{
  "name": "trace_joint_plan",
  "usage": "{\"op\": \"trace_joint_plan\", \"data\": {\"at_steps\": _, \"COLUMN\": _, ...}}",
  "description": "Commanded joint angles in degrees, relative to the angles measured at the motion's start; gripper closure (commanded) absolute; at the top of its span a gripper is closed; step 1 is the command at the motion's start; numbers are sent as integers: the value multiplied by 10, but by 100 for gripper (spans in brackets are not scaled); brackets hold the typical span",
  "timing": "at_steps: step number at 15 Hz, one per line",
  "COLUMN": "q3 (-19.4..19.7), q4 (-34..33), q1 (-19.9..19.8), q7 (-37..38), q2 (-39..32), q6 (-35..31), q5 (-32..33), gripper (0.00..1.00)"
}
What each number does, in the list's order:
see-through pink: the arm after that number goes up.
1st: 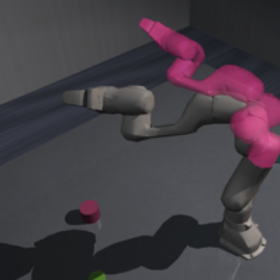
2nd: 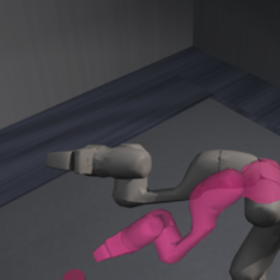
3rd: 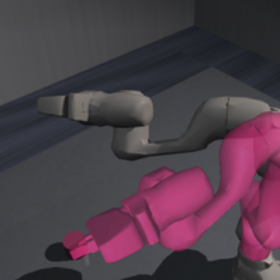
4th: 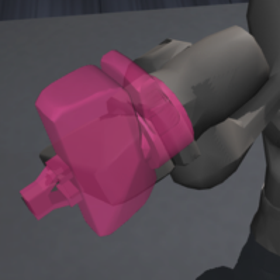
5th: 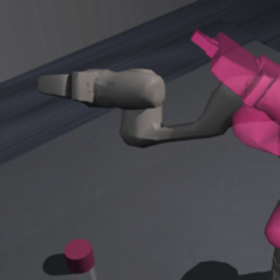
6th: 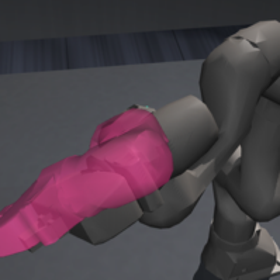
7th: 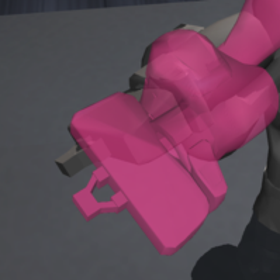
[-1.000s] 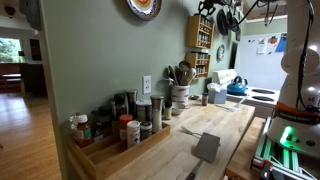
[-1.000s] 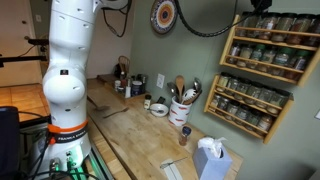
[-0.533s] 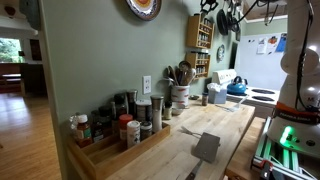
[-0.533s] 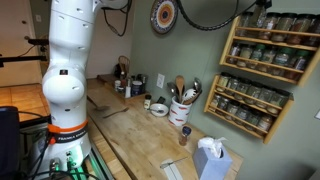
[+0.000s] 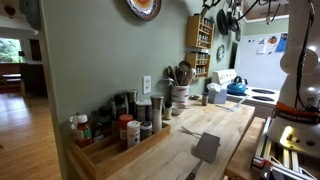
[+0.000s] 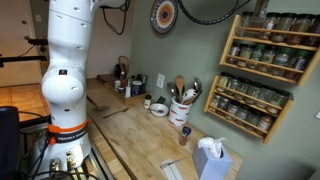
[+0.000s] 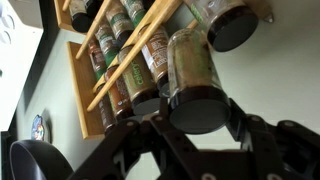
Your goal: Pick up the second spice bottle from the left on the top shelf of the top spice rack and put it on the table
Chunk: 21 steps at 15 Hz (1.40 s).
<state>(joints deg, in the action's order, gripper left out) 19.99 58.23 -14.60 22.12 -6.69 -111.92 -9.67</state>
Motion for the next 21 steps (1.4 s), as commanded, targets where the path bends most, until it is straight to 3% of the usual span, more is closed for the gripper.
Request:
{"op": "trace_joint_plan", "data": {"at_steps": 1, "q3": -1, "q4": 32, "q1": 1, "q7": -14, "q2": 41, "q6": 14, "q5": 3, "gripper": 69}}
{"op": "trace_joint_plan", "data": {"at_steps": 6, "q3": -7, "q4": 123, "q1": 9, "q7": -66, "q2": 117, "q6": 29, "q5": 31, "gripper": 69}}
{"op": "trace_joint_plan", "data": {"at_steps": 9, "q3": -20, "q4": 216, "q1": 14, "q7": -112, "q2": 185, "q6": 40, "q5": 48, "gripper": 69}}
{"op": "trace_joint_plan", "data": {"at_steps": 13, "q3": -39, "q4": 327, "q1": 19, "q7": -193, "q2": 265, "q6": 19, "q5": 28, "gripper": 69}}
{"op": "trace_joint_plan", "data": {"at_steps": 21, "q3": -81, "q4": 561, "q1": 20, "q7": -281, "q2": 392, "q6": -82, "q5": 97, "gripper": 69}}
